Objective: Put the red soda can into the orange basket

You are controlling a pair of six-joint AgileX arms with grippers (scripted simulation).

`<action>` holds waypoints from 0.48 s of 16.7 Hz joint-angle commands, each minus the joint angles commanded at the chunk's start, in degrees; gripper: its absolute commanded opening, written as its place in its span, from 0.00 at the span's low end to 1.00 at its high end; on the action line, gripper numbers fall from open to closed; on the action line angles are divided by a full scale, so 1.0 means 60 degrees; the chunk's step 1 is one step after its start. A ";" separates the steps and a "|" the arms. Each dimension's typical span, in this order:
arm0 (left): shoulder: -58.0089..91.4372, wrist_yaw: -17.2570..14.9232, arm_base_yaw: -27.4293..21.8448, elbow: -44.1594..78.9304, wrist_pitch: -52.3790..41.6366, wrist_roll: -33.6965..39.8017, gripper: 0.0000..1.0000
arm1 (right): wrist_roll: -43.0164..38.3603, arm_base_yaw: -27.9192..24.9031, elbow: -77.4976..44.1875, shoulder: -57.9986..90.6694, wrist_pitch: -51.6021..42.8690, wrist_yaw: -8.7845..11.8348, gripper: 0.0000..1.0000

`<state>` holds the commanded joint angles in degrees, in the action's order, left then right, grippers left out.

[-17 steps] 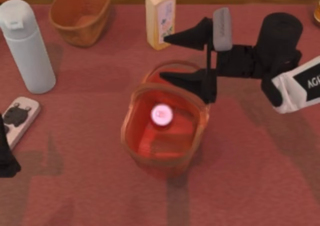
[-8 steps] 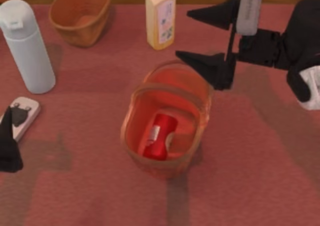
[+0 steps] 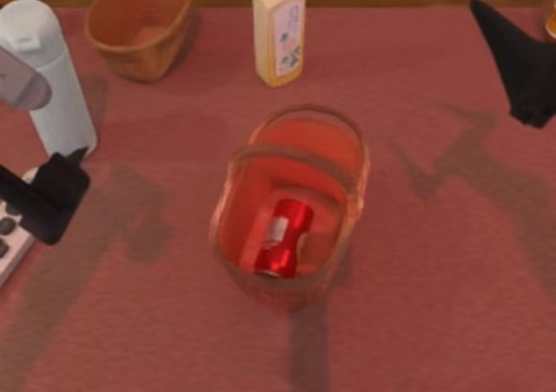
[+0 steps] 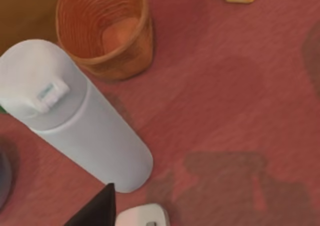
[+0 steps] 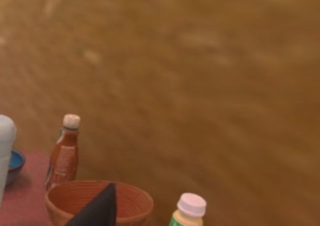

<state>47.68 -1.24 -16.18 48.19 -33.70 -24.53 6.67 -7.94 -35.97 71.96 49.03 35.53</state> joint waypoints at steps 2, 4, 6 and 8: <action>0.1878 0.0011 -0.0565 0.1864 -0.1320 -0.0963 1.00 | 0.0116 0.0331 0.0992 -0.2140 -0.0815 -0.0980 1.00; 0.3782 0.0029 -0.1135 0.3760 -0.2659 -0.1943 1.00 | 0.0148 0.0627 0.1969 -0.4184 -0.1764 -0.1961 1.00; 0.5657 0.0050 -0.1694 0.5633 -0.3974 -0.2913 1.00 | 0.0081 0.0859 0.2863 -0.5955 -0.2795 -0.2857 1.00; 0.7452 0.0073 -0.2230 0.7433 -0.5230 -0.3850 1.00 | -0.0062 0.1035 0.3677 -0.7578 -0.3875 -0.3666 1.00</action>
<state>92.39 -0.80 -29.56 92.78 -65.09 -47.63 6.30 -1.73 -13.90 26.49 25.78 13.54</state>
